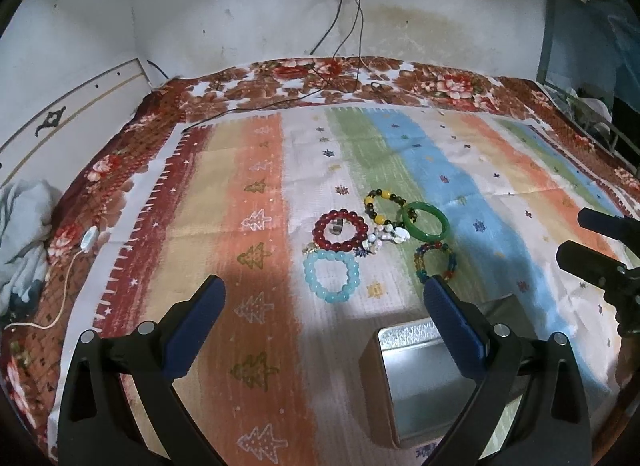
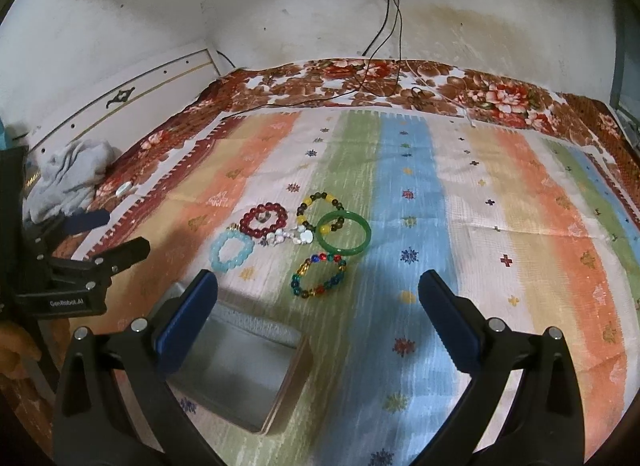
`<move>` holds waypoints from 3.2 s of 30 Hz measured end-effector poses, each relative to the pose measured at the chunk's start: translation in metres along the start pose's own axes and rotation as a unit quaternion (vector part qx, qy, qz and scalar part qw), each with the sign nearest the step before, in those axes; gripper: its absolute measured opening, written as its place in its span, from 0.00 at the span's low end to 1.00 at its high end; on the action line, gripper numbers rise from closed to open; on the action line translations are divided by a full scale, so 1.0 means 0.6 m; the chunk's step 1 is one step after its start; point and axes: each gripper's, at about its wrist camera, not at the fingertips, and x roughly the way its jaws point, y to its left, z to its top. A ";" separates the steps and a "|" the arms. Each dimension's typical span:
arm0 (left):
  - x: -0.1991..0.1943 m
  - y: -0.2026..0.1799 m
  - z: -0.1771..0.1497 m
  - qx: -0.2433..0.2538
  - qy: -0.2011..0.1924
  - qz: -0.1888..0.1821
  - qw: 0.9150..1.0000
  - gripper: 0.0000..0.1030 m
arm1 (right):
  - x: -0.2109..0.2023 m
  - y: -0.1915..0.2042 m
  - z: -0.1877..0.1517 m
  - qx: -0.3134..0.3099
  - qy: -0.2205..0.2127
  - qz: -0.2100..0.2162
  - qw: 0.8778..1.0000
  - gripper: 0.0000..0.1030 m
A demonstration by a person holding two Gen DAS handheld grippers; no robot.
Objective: Organize jewelry
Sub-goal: 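Move both tools toward the bracelets lying beside the silver tin, then grasp the light blue bead bracelet with the left tool while the right tool grasps the multicolour bead bracelet, then lift both held bracelets and carry them over the silver tin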
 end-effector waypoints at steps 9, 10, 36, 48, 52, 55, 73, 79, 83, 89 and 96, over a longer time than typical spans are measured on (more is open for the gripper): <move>0.030 -0.001 0.020 0.014 -0.003 0.015 1.000 0.95 | 0.047 -0.018 0.018 0.000 0.022 -0.007 1.000 0.96; 0.035 0.000 0.023 0.015 -0.003 0.018 1.000 0.95 | 0.052 -0.020 0.020 -0.001 0.025 -0.009 1.000 0.96; 0.172 0.051 0.042 0.014 0.101 0.025 0.994 0.94 | 0.210 -0.070 0.022 0.018 0.162 -0.018 0.987 0.96; 0.263 0.074 0.021 0.016 0.198 0.016 0.980 0.93 | 0.279 -0.077 0.013 0.007 0.212 -0.049 0.976 0.95; 0.282 0.076 0.015 0.018 0.218 0.015 0.976 0.90 | 0.296 -0.081 0.010 0.007 0.224 -0.059 0.973 0.93; 0.293 0.077 0.013 0.018 0.227 0.006 0.974 0.88 | 0.311 -0.082 0.004 0.006 0.238 -0.058 0.970 0.83; 0.284 0.031 0.015 0.099 0.222 -0.010 0.970 0.09 | 0.313 -0.061 -0.004 -0.019 0.241 -0.028 0.970 0.35; 0.284 0.032 0.020 0.090 0.230 -0.014 0.969 0.10 | 0.310 -0.057 -0.002 -0.020 0.242 -0.020 0.970 0.11; 0.270 0.033 0.028 0.077 0.227 -0.022 0.971 0.10 | 0.296 -0.059 0.006 -0.008 0.235 -0.012 0.972 0.11; 0.237 0.023 0.049 0.071 0.200 -0.038 0.976 0.10 | 0.254 -0.046 0.040 -0.006 0.200 -0.004 0.980 0.11; 0.194 0.012 0.066 0.064 0.170 -0.041 0.983 0.10 | 0.200 -0.019 0.063 -0.018 0.166 0.006 0.986 0.11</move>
